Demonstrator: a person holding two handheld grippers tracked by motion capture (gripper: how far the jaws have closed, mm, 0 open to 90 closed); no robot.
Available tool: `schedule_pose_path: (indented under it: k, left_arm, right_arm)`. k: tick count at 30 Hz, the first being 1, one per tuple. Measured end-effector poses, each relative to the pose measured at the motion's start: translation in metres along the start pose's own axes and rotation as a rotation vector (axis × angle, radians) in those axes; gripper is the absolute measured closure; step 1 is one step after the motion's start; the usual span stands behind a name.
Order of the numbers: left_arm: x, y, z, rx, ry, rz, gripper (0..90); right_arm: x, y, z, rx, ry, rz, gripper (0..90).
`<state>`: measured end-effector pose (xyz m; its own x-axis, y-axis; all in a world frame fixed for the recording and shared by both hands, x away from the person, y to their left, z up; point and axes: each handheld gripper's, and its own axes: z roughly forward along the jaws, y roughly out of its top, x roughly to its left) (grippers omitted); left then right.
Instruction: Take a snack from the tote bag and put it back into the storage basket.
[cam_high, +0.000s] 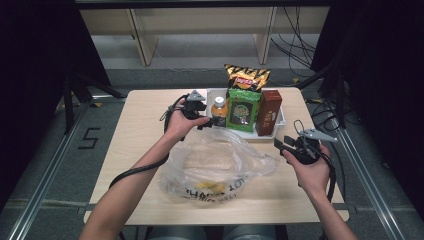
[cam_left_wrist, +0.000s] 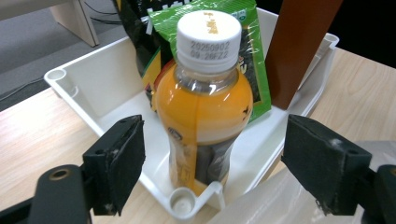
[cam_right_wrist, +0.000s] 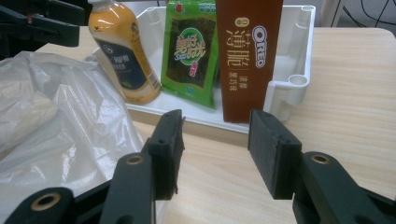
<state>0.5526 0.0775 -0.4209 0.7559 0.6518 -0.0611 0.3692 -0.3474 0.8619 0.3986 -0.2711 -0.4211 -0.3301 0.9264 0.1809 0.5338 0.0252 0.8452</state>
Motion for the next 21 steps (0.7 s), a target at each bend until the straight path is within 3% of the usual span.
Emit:
schedule_pose_path:
  k: [6, 7, 8, 14, 16, 18, 21]
  left_arm:
    - [-0.002, -0.002, -0.012, 0.008, 0.017, 0.006, 20.7]
    - [-0.002, -0.002, -0.015, 0.010, 0.008, 0.007, 20.7]
    - [-0.003, -0.003, -0.017, 0.007, 0.010, 0.009, 20.7]
    - [-0.009, -0.006, -0.035, 0.028, 0.017, 0.023, 21.0]
    - [-0.011, -0.008, -0.041, 0.027, 0.012, 0.026, 21.1]
    - [-0.014, -0.011, -0.047, 0.015, 0.020, 0.017, 21.1]
    - [-0.014, -0.016, -0.059, 0.015, -0.003, 0.023, 21.2]
  right_arm:
    - [0.000, -0.001, 0.001, -0.009, 0.004, -0.002, 55.5]
    - [-0.002, 0.000, 0.001, -0.009, 0.007, -0.029, 55.5]
    - [0.001, 0.000, -0.001, 0.008, 0.005, 0.009, 55.5]
    - [0.000, 0.000, -0.001, 0.008, 0.005, 0.007, 55.3]
    - [-0.001, 0.000, 0.000, -0.001, 0.006, -0.014, 55.2]
    - [0.000, 0.000, -0.001, 0.005, 0.006, 0.002, 55.2]
    - [-0.005, 0.000, 0.002, -0.023, 0.004, -0.049, 55.1]
